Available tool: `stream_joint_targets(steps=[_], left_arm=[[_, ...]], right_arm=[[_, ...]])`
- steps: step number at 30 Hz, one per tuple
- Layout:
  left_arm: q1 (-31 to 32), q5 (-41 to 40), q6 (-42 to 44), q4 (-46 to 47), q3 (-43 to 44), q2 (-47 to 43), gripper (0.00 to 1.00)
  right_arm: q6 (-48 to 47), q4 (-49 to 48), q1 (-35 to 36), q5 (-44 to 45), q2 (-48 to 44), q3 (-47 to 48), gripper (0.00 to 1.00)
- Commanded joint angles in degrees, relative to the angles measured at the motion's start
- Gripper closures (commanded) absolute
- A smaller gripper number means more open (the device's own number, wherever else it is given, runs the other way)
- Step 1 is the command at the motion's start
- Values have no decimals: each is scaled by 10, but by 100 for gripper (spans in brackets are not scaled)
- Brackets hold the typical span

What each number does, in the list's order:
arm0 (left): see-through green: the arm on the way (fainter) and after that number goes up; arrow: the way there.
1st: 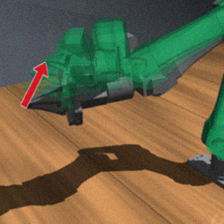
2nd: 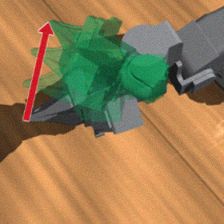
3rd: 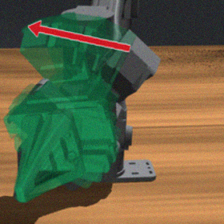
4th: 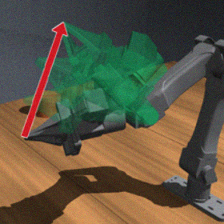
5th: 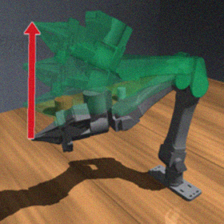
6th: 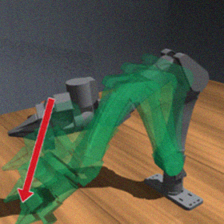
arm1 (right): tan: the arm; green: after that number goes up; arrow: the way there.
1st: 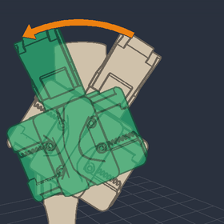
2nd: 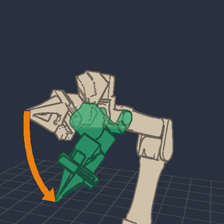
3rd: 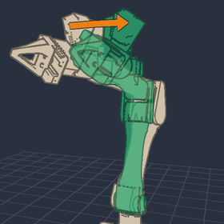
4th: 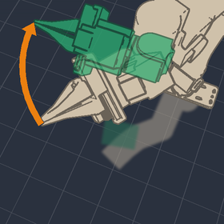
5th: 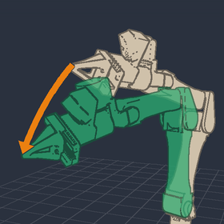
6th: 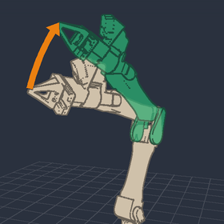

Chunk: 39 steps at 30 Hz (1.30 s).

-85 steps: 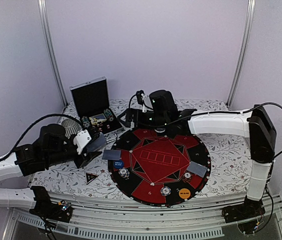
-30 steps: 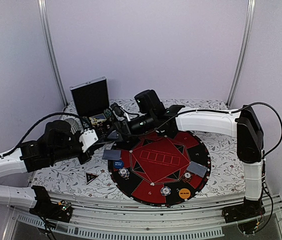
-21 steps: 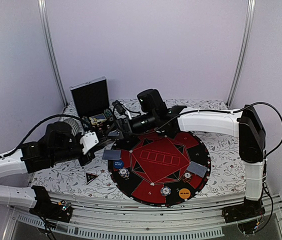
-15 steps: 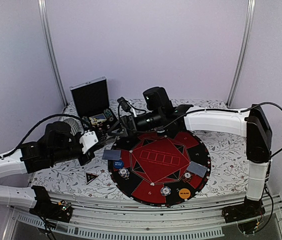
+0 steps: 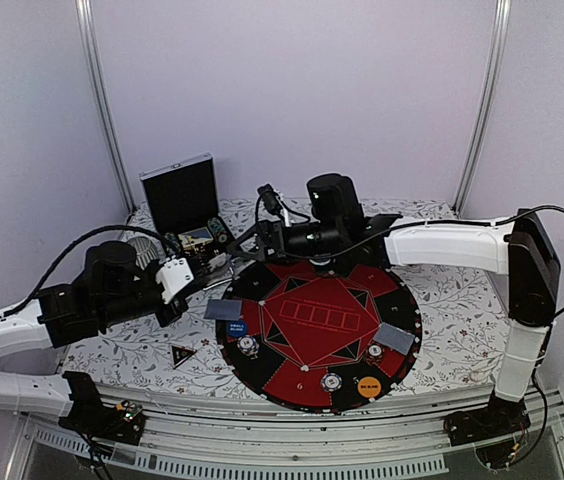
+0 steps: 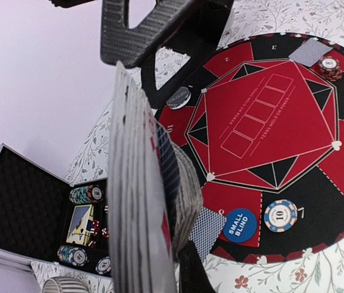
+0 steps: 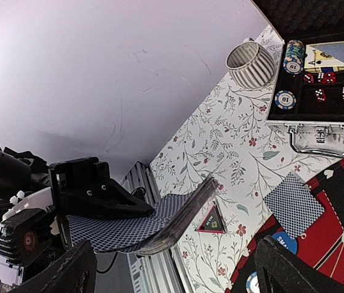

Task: Distribute texas hold em gaming equipment
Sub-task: Place the face-down deck piles in position6.

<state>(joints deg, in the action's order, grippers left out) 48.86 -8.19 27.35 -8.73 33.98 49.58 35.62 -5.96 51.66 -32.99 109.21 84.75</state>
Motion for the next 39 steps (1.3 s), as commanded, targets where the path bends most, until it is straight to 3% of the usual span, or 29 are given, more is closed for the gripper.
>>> stream_joint_targets(steps=[1,4,11,16,21,24,28,32,36,39], left_arm=[[-1,8,12,23,-2,-15,100],[9,19,17,23,-2,-18,100],[56,42,46,23,4,-22,100],[91,76,76,26,12,-18,100],[110,97,88,33,34,10,100],[126,87,75,38,50,45,100],[159,34,52,67,50,95,100],[184,4,34,135,35,140,100],[189,-17,31,208,25,202,100],[189,-33,30,225,41,273,100]], right_arm=[[18,-39,-6,37,-58,-27,7],[14,-33,-13,63,-94,-68,1],[-4,-29,-38,129,-239,-203,1],[-101,-1,-45,168,-346,-248,1],[-238,21,-44,125,-412,-256,1],[-274,19,-44,41,-414,-272,1],[-167,62,-44,36,-384,-269,1],[-56,83,-44,56,-378,-301,8],[-57,117,-45,101,-405,-319,9],[-82,139,-46,87,-413,-325,9]])
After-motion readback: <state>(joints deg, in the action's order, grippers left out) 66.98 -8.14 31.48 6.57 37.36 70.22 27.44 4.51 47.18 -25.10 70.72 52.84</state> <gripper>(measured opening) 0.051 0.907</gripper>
